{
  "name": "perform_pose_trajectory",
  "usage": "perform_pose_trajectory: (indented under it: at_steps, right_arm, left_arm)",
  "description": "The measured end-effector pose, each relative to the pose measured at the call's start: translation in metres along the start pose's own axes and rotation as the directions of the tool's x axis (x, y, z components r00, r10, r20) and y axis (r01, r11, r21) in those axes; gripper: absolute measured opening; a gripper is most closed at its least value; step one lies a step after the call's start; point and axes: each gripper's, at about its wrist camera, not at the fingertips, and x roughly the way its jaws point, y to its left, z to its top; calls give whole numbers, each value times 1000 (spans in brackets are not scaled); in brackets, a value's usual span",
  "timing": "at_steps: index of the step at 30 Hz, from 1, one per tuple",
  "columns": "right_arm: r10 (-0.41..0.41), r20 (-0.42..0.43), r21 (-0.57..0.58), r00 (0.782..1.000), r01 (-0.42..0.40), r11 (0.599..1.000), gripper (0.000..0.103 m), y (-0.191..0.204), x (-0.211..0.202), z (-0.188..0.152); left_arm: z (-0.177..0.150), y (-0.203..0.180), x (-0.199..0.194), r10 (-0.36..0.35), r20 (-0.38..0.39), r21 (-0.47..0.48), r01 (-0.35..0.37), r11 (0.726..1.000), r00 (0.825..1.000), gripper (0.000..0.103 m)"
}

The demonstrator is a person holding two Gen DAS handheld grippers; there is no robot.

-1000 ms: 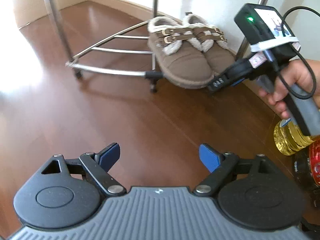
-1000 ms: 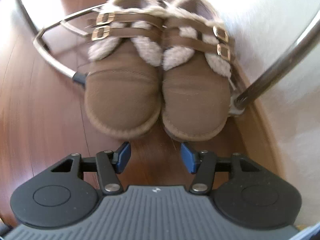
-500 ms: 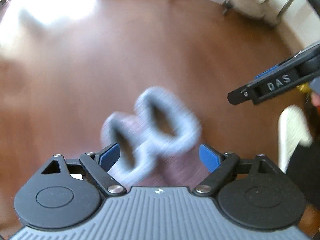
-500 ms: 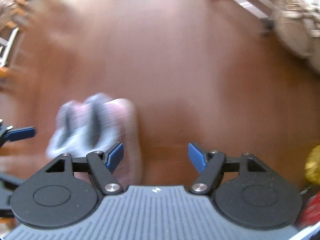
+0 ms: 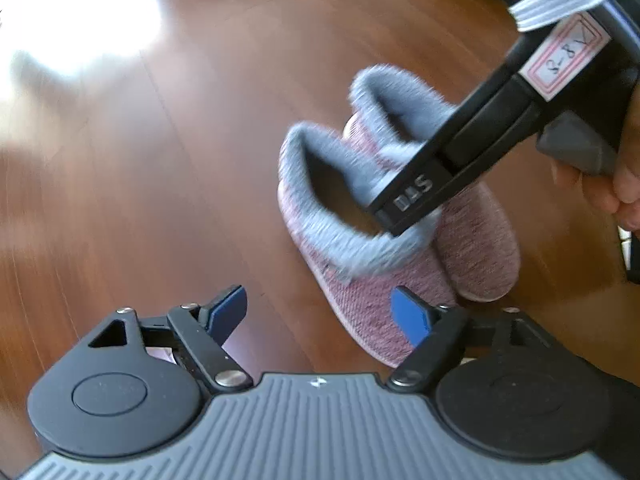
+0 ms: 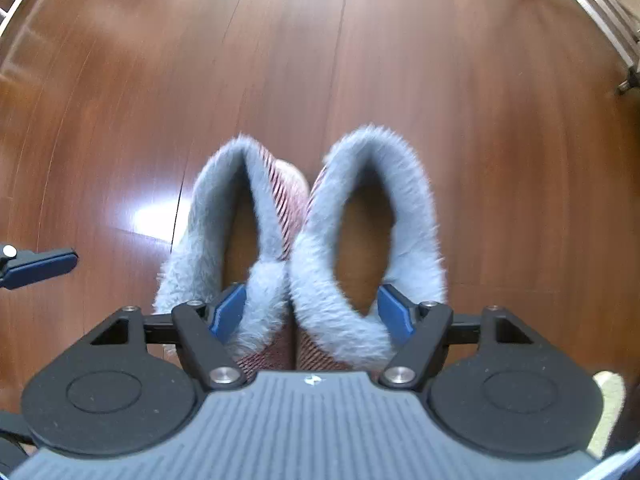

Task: Organize scattered shoes
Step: 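Release the brown shoes and grasp both pink knit booties by their collars with the right gripper, then carry the pink booties with the right gripper beside the brown shoes on the bottom shelf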

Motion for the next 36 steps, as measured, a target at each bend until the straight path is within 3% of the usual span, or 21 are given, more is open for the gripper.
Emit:
perform_pose_trajectory:
  at_steps: [3, 5, 6, 9, 12, 16, 22, 27, 29, 33, 36]
  right_arm:
    - [-33, -41, -4, 999, 33, 999, 65, 6, 29, 3]
    - [-45, -56, -17, 997, 44, 999, 45, 10, 46, 5]
    - [-48, -44, -31, 998, 47, 998, 27, 11, 50, 5]
    - [-44, -14, -5, 999, 44, 999, 24, 6, 50, 2]
    - [-20, 18, 151, 1000, 17, 988, 23, -24, 30, 1]
    - [-55, 99, 349, 994, 17, 937, 23, -80, -14, 18]
    - [-161, 220, 543, 962, 16, 839, 23, -190, -85, 98]
    - [-228, 318, 580, 920, 2, 815, 24, -277, -88, 184]
    - [-245, 335, 584, 910, 3, 812, 24, -311, -81, 216]
    - [-269, 316, 587, 910, 35, 809, 24, -368, -73, 276]
    - [-253, 278, 608, 927, 35, 793, 25, -401, -54, 315]
  left_arm:
    - [-4, 13, 13, 19, -23, -23, -20, 1000, 1000, 70]
    - [-1, 21, 18, 17, -27, -35, -18, 999, 999, 70]
    - [1, 23, 19, 16, -26, -35, -17, 999, 1000, 70]
    - [15, 28, 17, 9, -20, -34, -10, 999, 1000, 70]
    - [37, 28, 6, -12, 5, -15, 12, 1000, 1000, 70]
    - [74, 23, -6, -34, 51, 40, 32, 999, 998, 71]
    - [185, 2, -17, -85, 147, 121, 68, 990, 985, 72]
    - [309, -13, 5, -65, 250, 115, 37, 993, 966, 72]
    - [335, -18, 13, -68, 267, 117, 38, 992, 961, 72]
    - [407, -28, 36, -71, 314, 120, 35, 992, 947, 72]
    - [448, -32, 50, -69, 336, 110, 34, 993, 939, 72]
